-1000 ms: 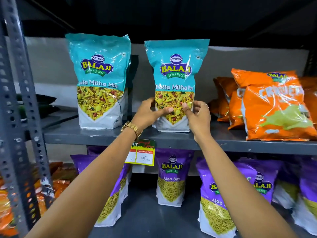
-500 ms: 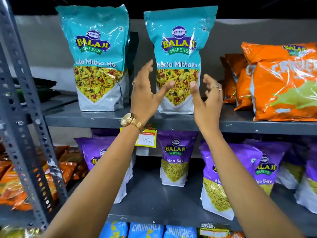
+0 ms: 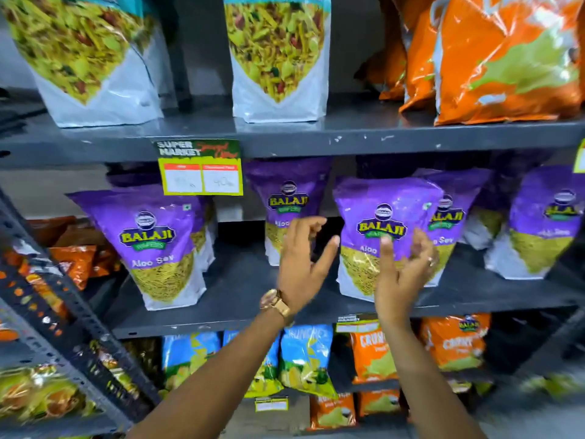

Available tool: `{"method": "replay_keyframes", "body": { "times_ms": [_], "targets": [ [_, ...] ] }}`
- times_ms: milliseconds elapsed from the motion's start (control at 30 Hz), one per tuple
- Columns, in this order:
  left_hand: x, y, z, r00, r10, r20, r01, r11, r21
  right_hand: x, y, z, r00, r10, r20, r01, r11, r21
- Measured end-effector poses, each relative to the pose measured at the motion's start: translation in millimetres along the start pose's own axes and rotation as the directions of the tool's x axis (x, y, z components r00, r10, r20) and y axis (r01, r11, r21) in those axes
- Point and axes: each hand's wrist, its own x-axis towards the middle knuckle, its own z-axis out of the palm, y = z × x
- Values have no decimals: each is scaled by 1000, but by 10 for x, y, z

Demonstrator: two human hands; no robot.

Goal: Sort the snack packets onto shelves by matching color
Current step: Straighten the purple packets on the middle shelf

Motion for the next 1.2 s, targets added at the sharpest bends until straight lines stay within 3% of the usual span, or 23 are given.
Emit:
{"method": "replay_keyframes", "body": {
  "times_ms": [67,100,200,300,467,600,800,1200],
  "targets": [
    [-133,-208,357,939,-293,178,310,948,-73,-90,470,-169,971,215,109,-200,971,-133],
    [-165,-285,511,889,-375,263,405,912,-69,-104,658,-228,937,319,139,-291,937,-193],
    [-167,-474,852,752,-503,426,559,829,-9,-42,1003,-311,841,485,238,-439,870,-224],
    [-172,-569,969,697,-541,471,640,765,-68,35,1056,-332,827,459,326,-419,888,-187],
    [-339,-787,917,768,-509,387,591,797,-124,-55,1013,-340,838,426,341,-396,905,-158],
    [-530,-912,644,813,-526,249,574,794,-198,-241,896,-201,798,424,428,-400,904,-151],
    [-618,-1089,160,794,-602,85,606,775,-177,-523,809,222,733,425,531,-385,903,-192],
    [-453,-1244,-93,800,-598,53,599,801,-14,-532,800,672,694,444,567,-366,895,-254]
  ]
}}
